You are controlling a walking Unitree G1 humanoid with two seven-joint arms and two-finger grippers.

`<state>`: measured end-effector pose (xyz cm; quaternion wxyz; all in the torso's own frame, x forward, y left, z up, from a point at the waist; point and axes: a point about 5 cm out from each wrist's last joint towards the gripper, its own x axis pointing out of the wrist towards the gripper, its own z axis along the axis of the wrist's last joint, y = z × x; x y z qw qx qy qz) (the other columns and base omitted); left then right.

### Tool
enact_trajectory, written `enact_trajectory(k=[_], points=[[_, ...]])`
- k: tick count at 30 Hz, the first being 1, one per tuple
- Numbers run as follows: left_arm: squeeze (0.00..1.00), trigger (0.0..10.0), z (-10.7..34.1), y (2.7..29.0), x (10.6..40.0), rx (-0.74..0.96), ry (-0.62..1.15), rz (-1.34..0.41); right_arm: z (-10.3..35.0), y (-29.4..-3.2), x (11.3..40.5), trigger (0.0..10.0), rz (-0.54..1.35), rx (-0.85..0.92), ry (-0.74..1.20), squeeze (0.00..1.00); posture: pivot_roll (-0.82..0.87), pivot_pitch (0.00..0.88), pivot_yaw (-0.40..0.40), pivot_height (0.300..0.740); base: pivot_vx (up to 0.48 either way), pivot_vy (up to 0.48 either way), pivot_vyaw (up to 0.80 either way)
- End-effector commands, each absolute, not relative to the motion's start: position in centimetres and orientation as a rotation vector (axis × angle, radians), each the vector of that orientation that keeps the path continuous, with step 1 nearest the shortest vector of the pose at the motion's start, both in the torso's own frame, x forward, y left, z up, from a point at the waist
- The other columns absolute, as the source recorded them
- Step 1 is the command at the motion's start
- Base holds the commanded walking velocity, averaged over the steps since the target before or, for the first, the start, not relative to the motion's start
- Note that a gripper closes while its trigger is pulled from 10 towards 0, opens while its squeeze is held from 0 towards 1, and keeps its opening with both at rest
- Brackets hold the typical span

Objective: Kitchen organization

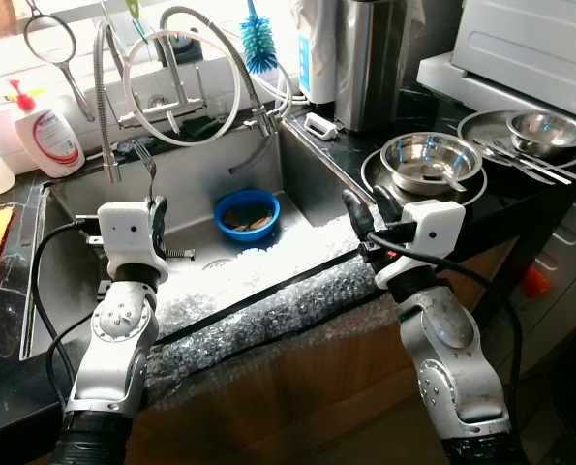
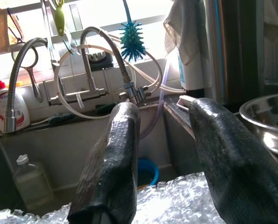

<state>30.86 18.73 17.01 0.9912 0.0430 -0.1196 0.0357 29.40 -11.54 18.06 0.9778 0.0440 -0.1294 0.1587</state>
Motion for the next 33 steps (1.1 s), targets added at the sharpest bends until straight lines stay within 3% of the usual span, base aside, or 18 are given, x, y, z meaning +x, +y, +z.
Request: enact_trajectory(k=[1, 11, 22, 31, 33], points=[[0.0, 10.0, 16.6, 18.9, 30.8, 0.099, -0.23, 0.086, 17.7, -11.5, 29.4, 10.0, 0.314, 0.085, -0.253, 0.0, -0.24, 0.0, 0.131, 0.74, 0.0, 0.0, 0.0], [0.0, 10.0, 13.9, 19.8, 30.7, 0.104, -0.138, 0.093, 17.3, -12.2, 28.7, 10.0, 0.241, 0.068, -0.262, 0.0, -0.28, 0.0, 0.177, 0.74, 0.0, 0.0, 0.0], [0.0, 10.0, 14.1, 20.8, 31.1, -0.155, -0.143, 0.215, 17.0, -12.2, 29.3, 10.0, 0.245, 0.064, -0.251, 0.0, -0.26, 0.0, 0.154, 0.74, 0.0, 0.0, 0.0], [0.0, 10.0, 14.1, 20.8, 31.0, -0.129, -0.141, 0.215, 16.8, -12.2, 29.5, 10.0, 0.252, 0.061, -0.25, 0.0, -0.24, 0.0, 0.143, 0.74, 0.0, 0.0, 0.0], [0.0, 10.0, 12.8, 20.9, 30.2, -0.06, -0.103, 0.203, 16.3, -13.0, 29.8, 10.0, 0.233, 0.015, -0.224, 0.0, -0.24, 0.0, 0.106, 0.74, 0.0, 0.0, 0.0]])
